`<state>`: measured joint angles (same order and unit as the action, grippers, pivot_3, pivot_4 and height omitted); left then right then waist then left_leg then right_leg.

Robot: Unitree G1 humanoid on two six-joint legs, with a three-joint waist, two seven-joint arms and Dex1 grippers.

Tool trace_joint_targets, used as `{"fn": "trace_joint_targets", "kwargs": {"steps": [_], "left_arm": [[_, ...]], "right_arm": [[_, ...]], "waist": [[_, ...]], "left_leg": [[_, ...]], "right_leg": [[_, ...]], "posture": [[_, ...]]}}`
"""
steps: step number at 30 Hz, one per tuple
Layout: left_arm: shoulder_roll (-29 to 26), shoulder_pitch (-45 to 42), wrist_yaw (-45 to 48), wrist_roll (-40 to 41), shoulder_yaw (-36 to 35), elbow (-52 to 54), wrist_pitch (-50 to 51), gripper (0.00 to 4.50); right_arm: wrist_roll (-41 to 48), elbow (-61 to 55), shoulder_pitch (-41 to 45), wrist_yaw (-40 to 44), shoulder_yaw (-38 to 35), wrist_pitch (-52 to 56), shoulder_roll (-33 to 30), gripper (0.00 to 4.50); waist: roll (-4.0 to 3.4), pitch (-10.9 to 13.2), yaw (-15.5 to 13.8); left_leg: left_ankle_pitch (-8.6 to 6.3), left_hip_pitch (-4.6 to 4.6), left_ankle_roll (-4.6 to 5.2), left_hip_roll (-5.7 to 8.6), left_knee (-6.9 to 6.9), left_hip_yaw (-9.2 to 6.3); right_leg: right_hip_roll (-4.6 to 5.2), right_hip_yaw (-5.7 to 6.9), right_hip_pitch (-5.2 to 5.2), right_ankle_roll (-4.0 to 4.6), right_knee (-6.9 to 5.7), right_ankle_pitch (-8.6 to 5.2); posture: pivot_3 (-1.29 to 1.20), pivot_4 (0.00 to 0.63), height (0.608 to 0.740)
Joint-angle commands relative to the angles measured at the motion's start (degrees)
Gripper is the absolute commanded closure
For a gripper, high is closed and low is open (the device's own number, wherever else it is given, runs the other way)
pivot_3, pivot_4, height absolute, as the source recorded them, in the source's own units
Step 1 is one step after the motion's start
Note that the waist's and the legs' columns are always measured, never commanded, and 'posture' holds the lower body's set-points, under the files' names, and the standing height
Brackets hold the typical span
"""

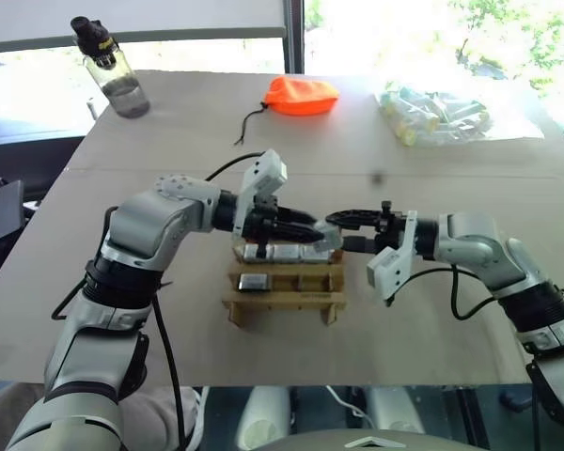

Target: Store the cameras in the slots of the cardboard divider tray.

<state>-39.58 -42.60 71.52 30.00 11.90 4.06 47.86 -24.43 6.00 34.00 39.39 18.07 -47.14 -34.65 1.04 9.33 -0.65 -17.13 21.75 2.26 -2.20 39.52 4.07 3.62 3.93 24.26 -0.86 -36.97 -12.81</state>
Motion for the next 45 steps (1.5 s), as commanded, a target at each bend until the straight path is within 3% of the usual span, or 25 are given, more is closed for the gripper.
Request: {"fn": "trace_joint_targets", "kwargs": {"steps": [1, 4, 9, 16, 21, 24, 32, 45], "left_arm": [[-0.27, -1.13, 1.33, -0.52, 0.79, 0.78, -1.35, 3.81], [-0.31, -1.52, 1.97, -1.29, 0.90, 0.14, -2.42, 3.81], [-2.41, -1.34, 3.54, -1.27, -0.74, 1.09, -4.41, 3.81], [-8.04, 3.08, 5.32, 1.50, -4.57, 7.28, -4.49, 3.81], [-9.75, 5.62, 4.46, 3.99, -6.27, 11.83, -2.38, 3.81], [-10.88, 7.46, 3.37, 3.62, -6.51, 13.99, -2.24, 3.81], [-12.86, 11.51, 1.05, 2.69, -6.28, 17.47, -3.30, 3.81], [-13.27, 14.10, -0.44, -1.10, -3.48, 17.42, -6.66, 3.81]], "right_arm": [[1.86, -2.54, -0.15, -0.58, -1.15, 2.04, -0.73, 1.42], [5.41, -3.95, -1.67, 0.43, -1.59, 4.66, -1.10, 0.08], [21.96, -6.95, -9.01, 10.46, -3.13, 12.64, -8.90, 0.08], [58.28, -18.06, -31.53, 24.78, -12.39, 36.97, -18.05, 0.08], [69.00, -20.83, -41.32, 27.40, -18.06, 48.64, -18.31, 0.08], [70.32, -17.20, -43.65, 30.01, -20.64, 48.26, -14.28, 0.08], [71.99, -9.52, -43.92, 48.02, -26.63, 43.90, -9.17, 0.08], [67.81, -8.29, -40.85, 48.66, -28.67, 42.30, -6.24, 0.08]], "waist": [[0.00, 0.00, 0.00], [0.00, 0.00, -0.06], [0.00, 0.00, -0.26], [0.01, 0.00, -0.04], [0.02, 0.00, -0.15], [0.10, -0.05, -0.14], [0.08, -0.05, -0.21], [0.08, -0.05, -0.22]], "left_leg": [[0.00, 0.00, 0.00, 0.00, 0.00, 0.00], [0.00, 0.00, 0.00, 0.00, 0.00, 0.00], [0.00, 0.04, 0.00, 0.01, 0.00, -0.04], [-0.01, 0.01, 0.02, -0.03, -0.11, -0.09], [-0.02, -0.05, 0.05, -0.02, -0.01, -0.08], [-0.02, -0.09, 0.06, -0.03, 0.03, -0.06], [-0.02, -0.11, 0.06, -0.03, 0.03, -0.10], [-0.02, -0.14, 0.06, -0.02, 0.03, -0.09]], "right_leg": [[0.00, 0.00, 0.00, 0.00, 0.00, 0.00], [0.00, 0.00, 0.00, 0.00, 0.00, 0.00], [0.03, 0.05, -0.01, 0.00, 0.03, 0.00], [0.05, 0.06, -0.02, 0.01, 0.05, 0.01], [0.05, 0.02, -0.08, 0.01, 0.02, 0.00], [-0.01, -0.03, -0.11, 0.00, 0.01, 0.00], [-0.04, -0.02, -0.18, 0.00, 0.06, 0.00], [-0.04, -0.01, -0.19, 0.00, 0.03, 0.00]], "posture": [[0.00, 0.150, 0.726], [0.00, 0.150, 0.726], [0.00, 0.150, 0.726], [0.00, 0.150, 0.726], [0.00, 0.150, 0.726], [0.00, 0.150, 0.726], [0.00, 0.150, 0.726], [0.00, 0.150, 0.726]]}}
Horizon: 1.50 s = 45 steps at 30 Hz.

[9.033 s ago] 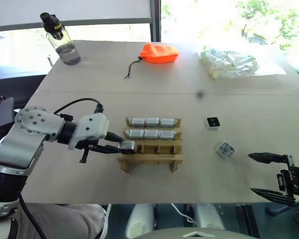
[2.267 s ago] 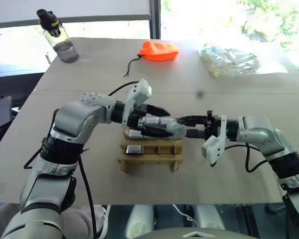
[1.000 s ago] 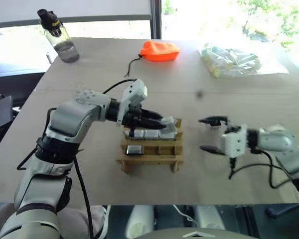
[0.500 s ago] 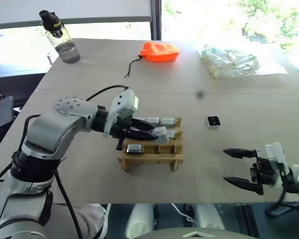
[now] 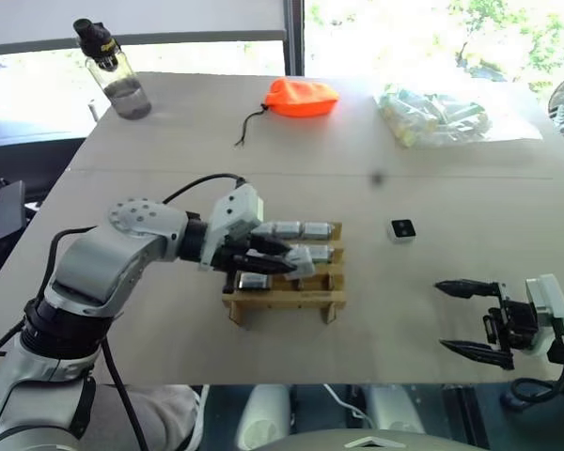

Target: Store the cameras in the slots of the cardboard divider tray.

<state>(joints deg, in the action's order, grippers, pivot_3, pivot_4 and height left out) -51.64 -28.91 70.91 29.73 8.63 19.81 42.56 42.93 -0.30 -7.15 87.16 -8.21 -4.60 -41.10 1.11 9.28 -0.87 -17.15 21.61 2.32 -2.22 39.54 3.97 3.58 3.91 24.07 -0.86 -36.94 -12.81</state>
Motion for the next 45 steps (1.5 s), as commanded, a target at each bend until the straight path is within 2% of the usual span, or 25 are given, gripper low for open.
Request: {"fn": "trace_joint_targets", "kwargs": {"steps": [1, 22, 26, 41, 45], "left_arm": [[-1.53, 0.78, 0.30, -1.00, -0.17, 1.88, -1.54, 3.81], [-5.74, 4.93, 0.25, -0.29, -2.99, 2.92, -1.85, 3.81], [-6.88, 5.33, 1.32, -1.85, -1.68, 2.30, -3.69, 3.81], [-6.01, 4.14, 1.26, -3.36, -1.43, -0.69, -7.31, 3.81], [-5.64, 3.71, 1.34, -1.61, -2.48, 0.26, -5.98, 3.81]], "right_arm": [[0.49, -2.39, 0.23, 0.73, -2.48, 0.01, 0.25, 0.08], [1.16, -6.14, 0.73, -1.52, -3.91, 5.25, 1.45, 0.08], [1.12, -6.15, 1.28, -1.63, -3.89, 5.55, 1.64, 0.08], [0.58, -5.57, 1.70, -1.48, -3.90, 5.49, 2.19, 0.08], [0.44, -4.79, 1.94, -1.00, -3.84, 5.22, 2.37, 0.08]], "waist": [[0.00, 0.00, -0.01], [-0.03, -0.02, 0.01], [-0.03, -0.02, 0.07], [-0.03, -0.02, 0.05], [-0.03, -0.02, 0.05]], "left_leg": [[0.00, 0.00, 0.00, 0.00, 0.00, 0.00], [0.00, -0.06, 0.00, -0.01, 0.00, 0.02], [0.00, -0.06, 0.00, -0.01, 0.00, 0.03], [0.00, -0.07, 0.00, -0.01, -0.02, 0.03], [0.00, -0.07, 0.00, -0.01, -0.02, 0.04]], "right_leg": [[0.00, 0.00, 0.00, 0.00, 0.00, 0.00], [0.00, -0.01, -0.03, 0.00, -0.02, 0.00], [0.00, -0.02, -0.02, 0.00, -0.02, 0.00], [-0.02, -0.01, -0.02, 0.00, -0.03, 0.00], [-0.01, -0.01, -0.02, 0.00, -0.03, 0.00]], "posture": [[0.00, 0.150, 0.726], [0.00, 0.150, 0.726], [0.00, 0.150, 0.726], [0.00, 0.150, 0.726], [0.00, 0.150, 0.726]]}}
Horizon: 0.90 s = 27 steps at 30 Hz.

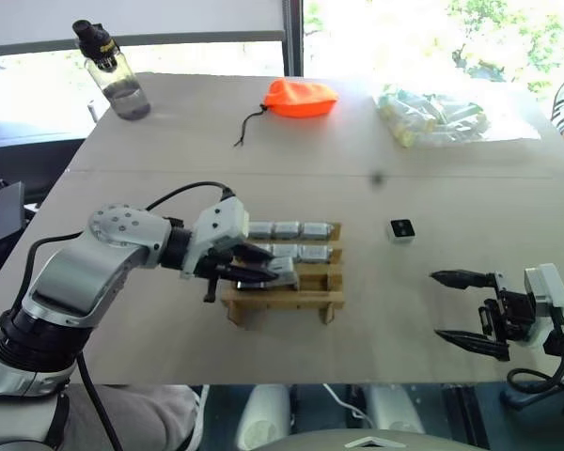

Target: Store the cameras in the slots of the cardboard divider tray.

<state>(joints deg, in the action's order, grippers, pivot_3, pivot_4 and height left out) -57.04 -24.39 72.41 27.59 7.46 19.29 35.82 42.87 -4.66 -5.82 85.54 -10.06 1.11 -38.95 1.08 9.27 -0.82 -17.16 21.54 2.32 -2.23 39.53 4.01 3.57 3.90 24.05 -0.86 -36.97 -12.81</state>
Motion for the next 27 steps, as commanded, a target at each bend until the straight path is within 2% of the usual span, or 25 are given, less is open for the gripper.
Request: {"fn": "trace_joint_targets", "kwargs": {"steps": [1, 9, 19, 27], "left_arm": [[-0.29, -0.78, -0.15, 0.82, -1.53, 0.95, 1.06, 3.81], [-1.23, -0.66, 0.84, -0.19, -0.62, 1.18, 0.16, 3.81], [-1.20, -2.79, 6.03, -4.43, 1.81, -3.13, -7.77, 3.81], [-0.08, -2.98, 7.28, -5.38, 2.70, -3.95, -8.95, 3.81]], "right_arm": [[0.42, -0.11, 0.73, 0.78, -1.97, -0.66, 0.29, 0.08], [0.15, 1.00, 1.37, 1.57, -1.86, -1.08, 0.77, 0.08], [0.03, 0.56, 0.92, 1.37, -1.97, -1.12, 0.87, 0.08], [0.05, 0.00, 0.25, 0.84, -2.53, -1.07, 0.70, 0.08]], "waist": [[0.00, 0.00, 0.00], [0.00, 0.00, 0.00], [0.00, 0.00, 0.01], [0.00, 0.00, 0.01]], "left_leg": [[0.00, 0.00, 0.00, 0.00, 0.00, 0.00], [0.00, 0.00, 0.00, 0.00, 0.00, 0.00], [0.00, 0.00, 0.00, 0.01, 0.00, 0.03], [0.00, 0.00, 0.00, 0.00, 0.00, 0.03]], "right_leg": [[0.00, 0.00, 0.00, 0.00, 0.00, 0.00], [0.00, 0.00, 0.00, 0.00, 0.00, 0.00], [-0.01, 0.02, 0.00, 0.00, 0.00, 0.00], [-0.02, 0.02, 0.01, 0.00, 0.00, 0.00]], "posture": [[0.00, 0.150, 0.726], [0.00, 0.150, 0.726], [0.00, 0.150, 0.726], [0.00, 0.150, 0.726]]}}
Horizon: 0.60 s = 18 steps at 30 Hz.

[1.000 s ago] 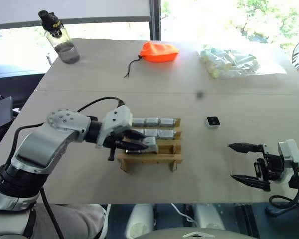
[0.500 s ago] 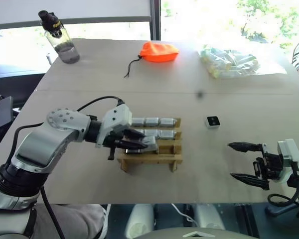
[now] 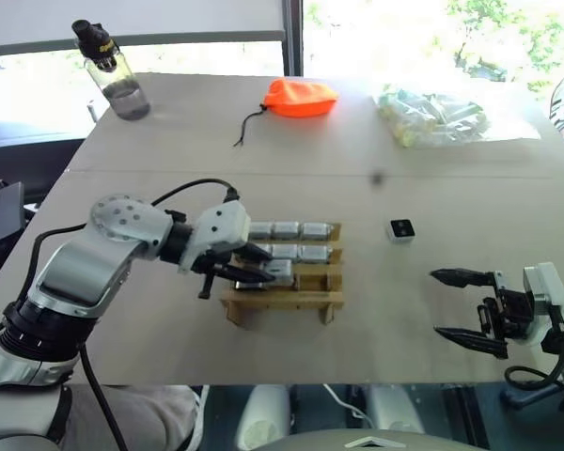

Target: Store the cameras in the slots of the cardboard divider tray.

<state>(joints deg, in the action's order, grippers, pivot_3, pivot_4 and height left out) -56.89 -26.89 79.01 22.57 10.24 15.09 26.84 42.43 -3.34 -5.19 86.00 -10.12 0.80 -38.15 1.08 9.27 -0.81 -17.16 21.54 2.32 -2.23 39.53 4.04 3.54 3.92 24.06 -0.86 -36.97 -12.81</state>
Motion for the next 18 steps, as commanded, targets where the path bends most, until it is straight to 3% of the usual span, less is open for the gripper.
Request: {"fn": "trace_joint_targets", "kwargs": {"steps": [1, 18], "left_arm": [[-0.22, -0.46, 0.79, -0.59, 0.11, 0.37, -0.11, 3.81], [0.77, 0.92, -0.02, -2.53, 1.25, 1.00, -0.46, 3.81]], "right_arm": [[0.50, -1.43, -0.49, 0.32, -2.57, -0.75, -0.11, 0.08], [0.51, -2.76, -1.27, -0.26, -3.34, 0.19, -0.02, 0.08]], "waist": [[0.00, 0.00, 0.01], [0.00, 0.00, -0.01]], "left_leg": [[0.00, 0.00, 0.00, 0.00, 0.00, 0.00], [0.00, 0.01, 0.00, 0.00, 0.00, -0.01]], "right_leg": [[0.00, 0.00, 0.00, 0.00, 0.00, 0.00], [0.00, 0.00, 0.00, 0.00, 0.00, 0.00]], "posture": [[0.00, 0.150, 0.726], [0.00, 0.150, 0.726]]}}
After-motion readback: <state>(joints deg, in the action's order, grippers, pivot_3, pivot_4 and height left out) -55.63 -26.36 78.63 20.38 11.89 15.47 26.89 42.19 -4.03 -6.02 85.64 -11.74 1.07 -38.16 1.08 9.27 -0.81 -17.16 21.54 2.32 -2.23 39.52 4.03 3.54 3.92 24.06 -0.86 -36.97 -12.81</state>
